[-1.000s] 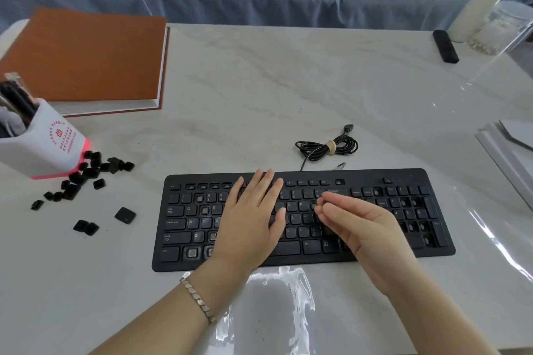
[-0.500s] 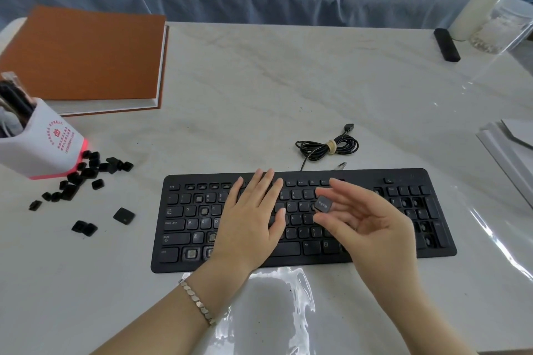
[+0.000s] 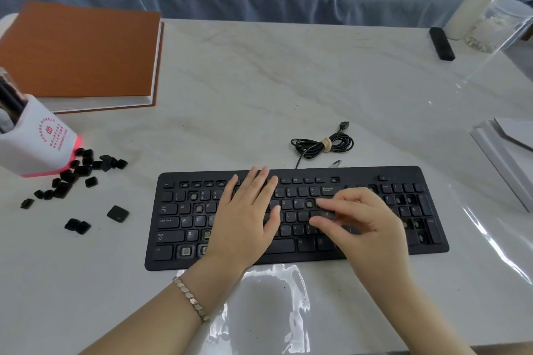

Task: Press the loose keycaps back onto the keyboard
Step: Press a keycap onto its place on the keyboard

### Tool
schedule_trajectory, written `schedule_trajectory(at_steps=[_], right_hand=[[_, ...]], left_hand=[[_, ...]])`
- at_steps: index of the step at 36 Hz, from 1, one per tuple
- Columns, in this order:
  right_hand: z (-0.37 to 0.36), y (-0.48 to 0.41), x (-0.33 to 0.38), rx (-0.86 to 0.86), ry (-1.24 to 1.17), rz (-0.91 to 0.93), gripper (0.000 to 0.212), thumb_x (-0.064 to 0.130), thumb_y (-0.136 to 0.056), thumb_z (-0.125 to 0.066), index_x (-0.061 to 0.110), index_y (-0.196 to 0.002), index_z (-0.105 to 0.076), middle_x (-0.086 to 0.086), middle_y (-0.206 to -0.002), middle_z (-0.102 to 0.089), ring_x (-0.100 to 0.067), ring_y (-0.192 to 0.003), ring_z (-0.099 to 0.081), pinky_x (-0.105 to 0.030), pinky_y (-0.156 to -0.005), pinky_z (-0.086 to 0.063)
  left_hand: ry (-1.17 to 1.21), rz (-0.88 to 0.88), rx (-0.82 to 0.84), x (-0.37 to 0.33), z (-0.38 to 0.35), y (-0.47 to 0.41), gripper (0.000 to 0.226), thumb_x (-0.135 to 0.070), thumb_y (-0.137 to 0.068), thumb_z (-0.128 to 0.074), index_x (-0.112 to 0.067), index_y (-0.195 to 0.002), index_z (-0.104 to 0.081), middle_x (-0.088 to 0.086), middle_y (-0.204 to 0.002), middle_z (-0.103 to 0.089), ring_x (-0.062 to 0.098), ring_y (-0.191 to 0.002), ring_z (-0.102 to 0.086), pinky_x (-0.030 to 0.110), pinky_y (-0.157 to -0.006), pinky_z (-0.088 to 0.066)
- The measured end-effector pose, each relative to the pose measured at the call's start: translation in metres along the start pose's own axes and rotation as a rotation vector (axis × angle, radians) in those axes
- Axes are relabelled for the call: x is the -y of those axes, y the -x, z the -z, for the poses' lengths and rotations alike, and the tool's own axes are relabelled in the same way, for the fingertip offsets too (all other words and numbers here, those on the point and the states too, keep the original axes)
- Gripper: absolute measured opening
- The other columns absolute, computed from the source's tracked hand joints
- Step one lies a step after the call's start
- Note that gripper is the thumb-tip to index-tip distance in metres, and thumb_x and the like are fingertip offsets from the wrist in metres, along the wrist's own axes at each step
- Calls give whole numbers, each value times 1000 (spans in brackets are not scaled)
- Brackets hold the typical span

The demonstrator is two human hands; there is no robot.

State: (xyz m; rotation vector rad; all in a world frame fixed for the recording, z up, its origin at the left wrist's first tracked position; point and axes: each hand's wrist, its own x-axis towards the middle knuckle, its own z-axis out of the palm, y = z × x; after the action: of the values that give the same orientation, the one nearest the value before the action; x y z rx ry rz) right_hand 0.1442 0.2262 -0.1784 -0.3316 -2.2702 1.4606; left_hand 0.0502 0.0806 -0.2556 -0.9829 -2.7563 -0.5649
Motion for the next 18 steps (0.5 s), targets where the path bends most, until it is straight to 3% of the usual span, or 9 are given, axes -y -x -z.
schedule_trajectory(at_steps=[4, 8, 13, 18], right_hand=[[3, 4, -18, 8, 52, -141, 31, 1, -62, -82, 29, -64, -70, 12, -81, -62, -7, -61, -57, -8, -61, -44], [9, 8, -29, -2, -9, -277, 28, 0, -70, -77, 27, -70, -72, 13, -88, -66, 0, -60, -61, -5, -64, -45], [19, 10, -37, 2, -36, -278, 32, -7, -75, -69, 25, -78, -71, 6, -97, -67, 7, -81, -63, -5, -73, -47], [33, 1, -39, -72, -29, -285, 30, -7, -72, -72, 21, -80, -69, 2, -82, -67, 3, -69, -62, -3, -66, -44]], left_hand=[[-13, -1, -15, -1, -1, -1, 47, -32, -88, -40, -9, -124, -61, 8, -135, -56, 21, -128, -49, 42, -106, -28], [-1, 7, -15, -1, -1, 0, 46, -31, -88, -40, -9, -123, -62, 8, -134, -56, 22, -128, -50, 42, -106, -27], [6, 11, 3, 0, -1, -1, 47, -31, -89, -40, -10, -124, -61, 8, -135, -55, 22, -129, -48, 41, -108, -25], [1, 5, 3, -2, 1, 0, 47, -31, -89, -39, -9, -124, -61, 9, -134, -56, 23, -128, -50, 42, -107, -25]])
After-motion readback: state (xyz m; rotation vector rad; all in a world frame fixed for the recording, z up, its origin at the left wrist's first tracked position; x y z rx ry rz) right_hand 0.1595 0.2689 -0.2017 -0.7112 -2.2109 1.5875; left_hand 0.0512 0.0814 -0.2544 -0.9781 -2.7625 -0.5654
